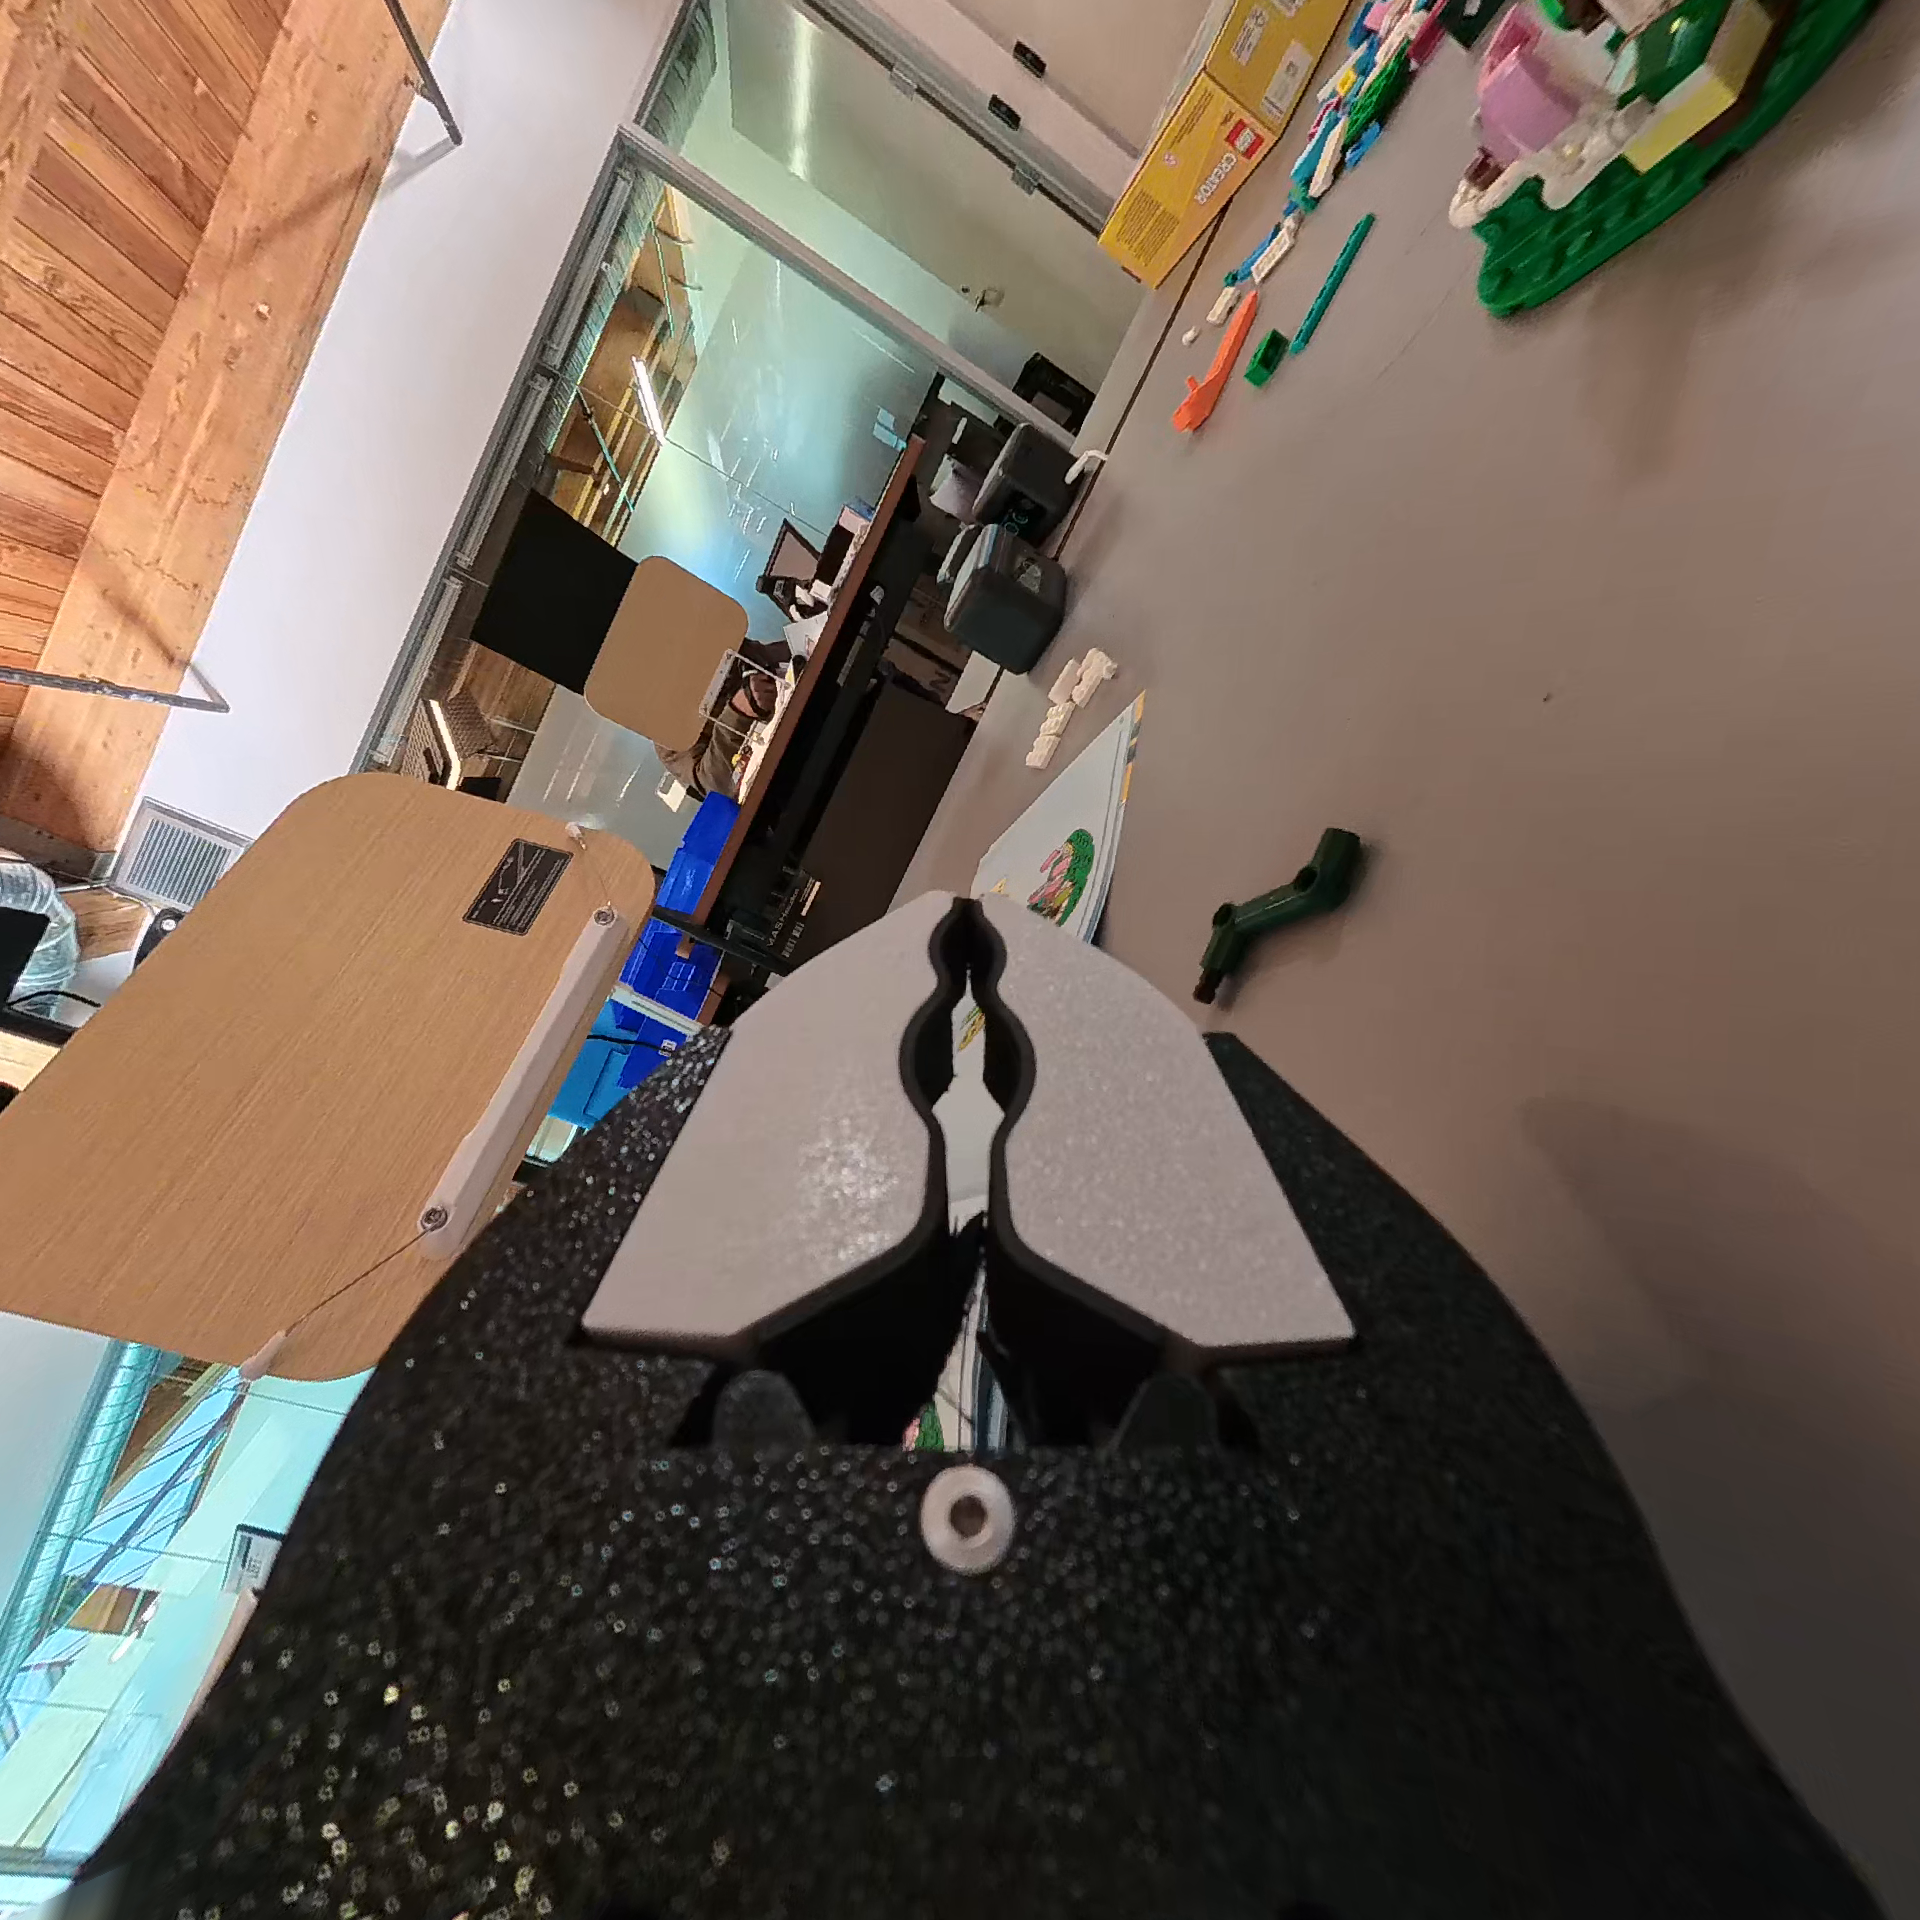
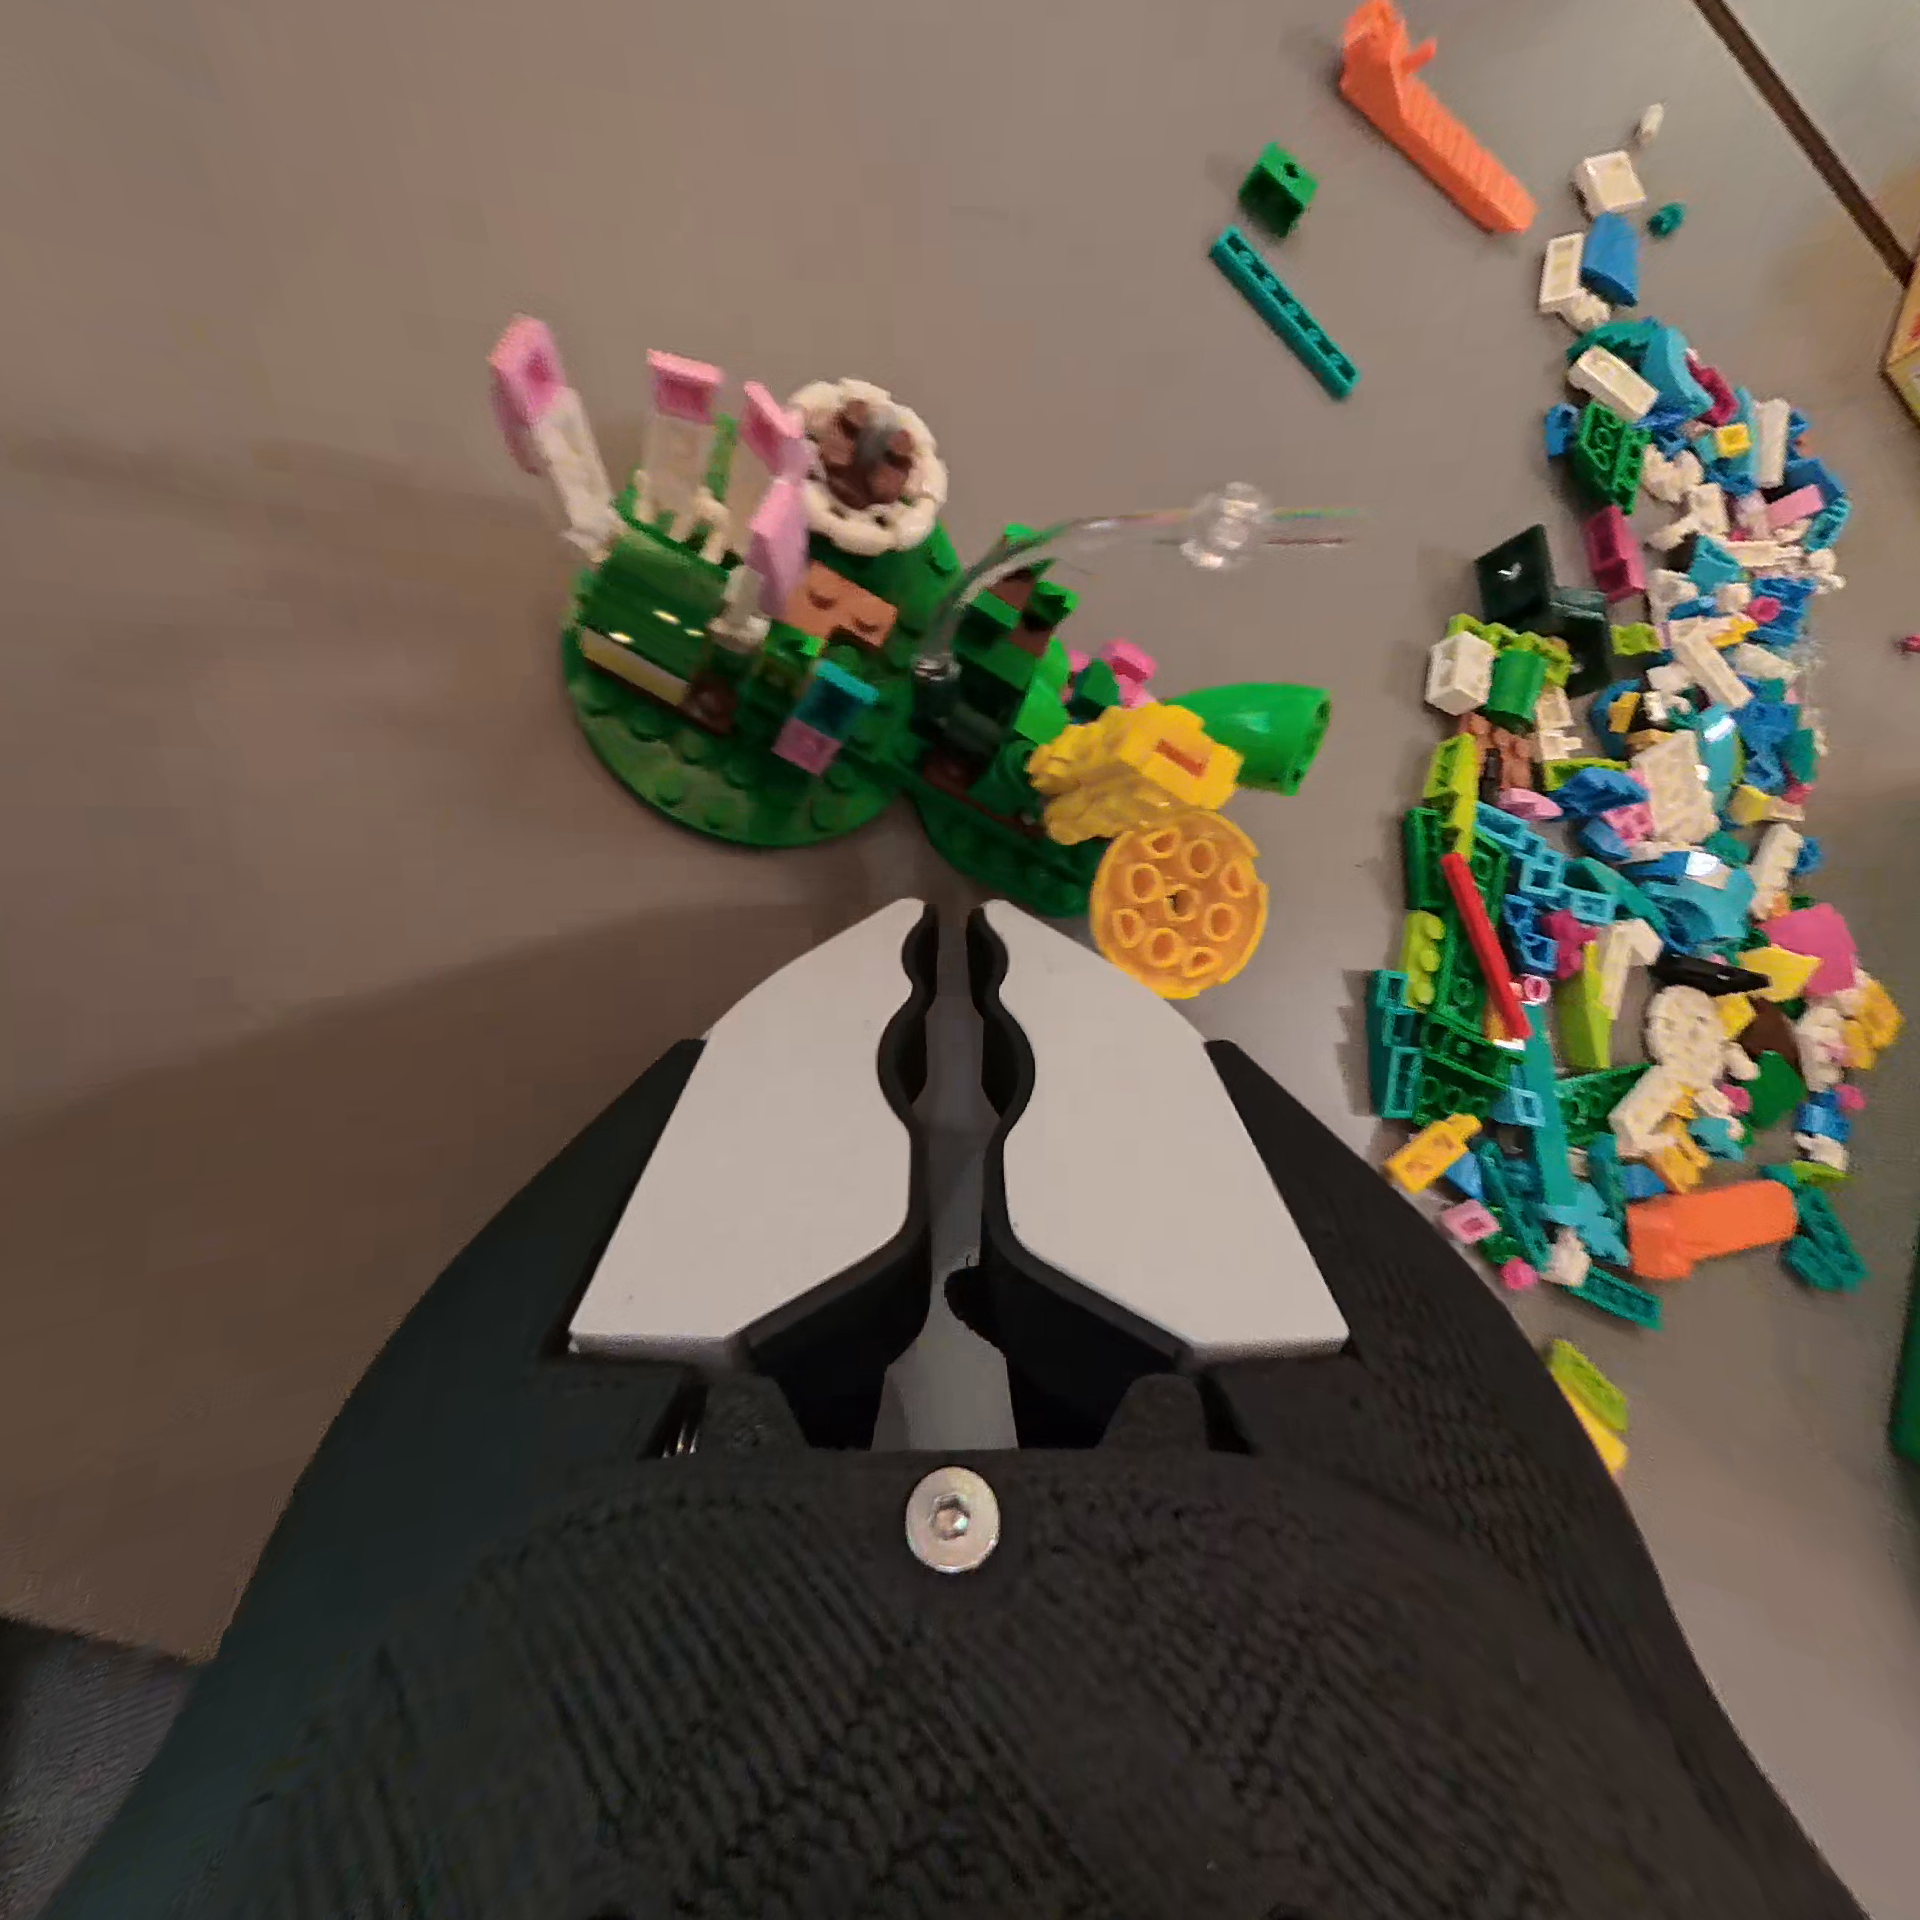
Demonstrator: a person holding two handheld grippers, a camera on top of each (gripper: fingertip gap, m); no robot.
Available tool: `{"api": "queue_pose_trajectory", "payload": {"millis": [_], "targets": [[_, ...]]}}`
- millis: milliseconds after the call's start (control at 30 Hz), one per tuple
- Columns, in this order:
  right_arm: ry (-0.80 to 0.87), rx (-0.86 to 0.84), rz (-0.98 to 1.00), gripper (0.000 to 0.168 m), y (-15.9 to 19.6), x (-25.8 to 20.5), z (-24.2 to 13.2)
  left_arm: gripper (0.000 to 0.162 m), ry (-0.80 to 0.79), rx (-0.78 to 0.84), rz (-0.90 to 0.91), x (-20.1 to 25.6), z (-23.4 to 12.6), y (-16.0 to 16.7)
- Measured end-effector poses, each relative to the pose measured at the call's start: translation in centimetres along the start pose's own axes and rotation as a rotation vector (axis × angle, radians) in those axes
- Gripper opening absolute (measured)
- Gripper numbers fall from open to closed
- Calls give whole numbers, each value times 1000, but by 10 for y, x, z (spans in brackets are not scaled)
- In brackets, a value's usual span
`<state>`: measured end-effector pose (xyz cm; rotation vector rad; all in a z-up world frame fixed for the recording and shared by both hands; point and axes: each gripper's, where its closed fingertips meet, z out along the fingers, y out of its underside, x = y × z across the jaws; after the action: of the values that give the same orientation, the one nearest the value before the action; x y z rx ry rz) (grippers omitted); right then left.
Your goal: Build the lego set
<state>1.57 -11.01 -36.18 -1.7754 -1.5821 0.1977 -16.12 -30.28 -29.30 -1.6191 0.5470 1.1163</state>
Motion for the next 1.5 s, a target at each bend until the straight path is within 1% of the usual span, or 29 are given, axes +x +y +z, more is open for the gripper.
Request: {"api": "queue_pose_trajectory", "payload": {"millis": [33, 200, 367, 467, 533, 633, 700, 733, 867, 900, 933, 1100, 1333, 1500], "targets": [[18, -9, -7, 4, 1, 6, 2, 0, 2, -1, 1, 0, 0, 0], [38, 13, -31, 3, -6, 23, 14, 0, 1, -2, -4, -1, 0, 1], [53, 59, -153, 1, -20, 35, 30, 0, -3, -6, -5, -2, 0, 2], [34, 81, -203, 4, -29, 37, 38, 0, -3, -5, -7, -2, 0, 2], [51, 52, -191, 7, -26, 44, 36, 0, -5, -8, -7, -3, 0, 3], [77, 50, -104, 9, -16, 54, 23, 0, -13, -8, -14, -5, -1, 3], [34, 66, -39, 17, -7, 51, 13, 0, -12, -8, -23, -5, 0, 4], [-14, 84, -11, 22, -4, 44, 7, 0, -11, -8, -23, -5, 0, 4], [-298, 156, 52, 44, 1, 3, -15, 0, -3, -10, -13, -2, 1, 3], [-340, 168, 48, 49, 0, -4, -17, 0, -2, -10, -12, -2, 1, 3], [-357, 177, 42, 50, 0, -9, -18, 0, -2, -10, -12, -2, 1, 3], [-315, 204, 37, 51, -10, -13, -8, 0, -2, -9, -12, -2, 1, 3], [-299, 175, 40, 49, -15, -15, 1, 0, -3, -5, -18, -2, 1, 3], [-212, 145, 55, 49, -12, 1, 4, 0, -3, -6, -18, -2, 1, 3]]}}
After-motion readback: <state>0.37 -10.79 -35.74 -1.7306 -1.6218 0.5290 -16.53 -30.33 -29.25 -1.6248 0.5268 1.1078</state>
